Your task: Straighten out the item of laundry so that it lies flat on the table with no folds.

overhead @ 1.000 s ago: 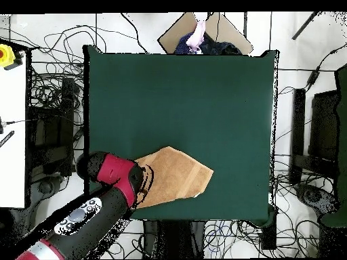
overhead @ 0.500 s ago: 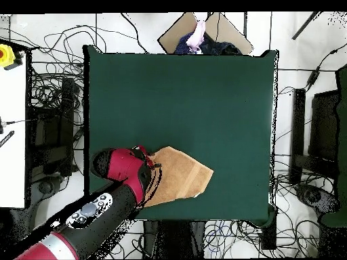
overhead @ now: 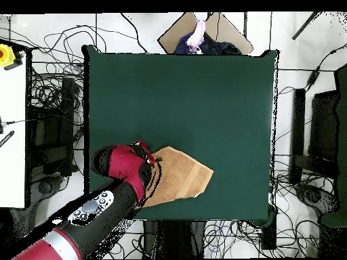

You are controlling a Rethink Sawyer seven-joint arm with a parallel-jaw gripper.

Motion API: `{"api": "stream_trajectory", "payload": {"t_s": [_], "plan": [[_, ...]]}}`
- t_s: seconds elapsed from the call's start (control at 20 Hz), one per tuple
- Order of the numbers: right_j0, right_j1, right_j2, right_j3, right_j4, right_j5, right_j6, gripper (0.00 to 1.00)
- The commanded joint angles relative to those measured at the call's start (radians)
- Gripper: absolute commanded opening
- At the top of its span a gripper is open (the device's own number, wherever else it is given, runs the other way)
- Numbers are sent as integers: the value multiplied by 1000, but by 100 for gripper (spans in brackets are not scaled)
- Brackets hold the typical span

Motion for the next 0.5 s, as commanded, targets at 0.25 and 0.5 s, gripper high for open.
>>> {"api": "stream_trajectory", "payload": {"t_s": [0.25, 0.5], "plan": [[20, 106, 158, -86, 48, 166, 309, 100], [-2, 138, 223, -62, 92, 51, 292, 100]]}}
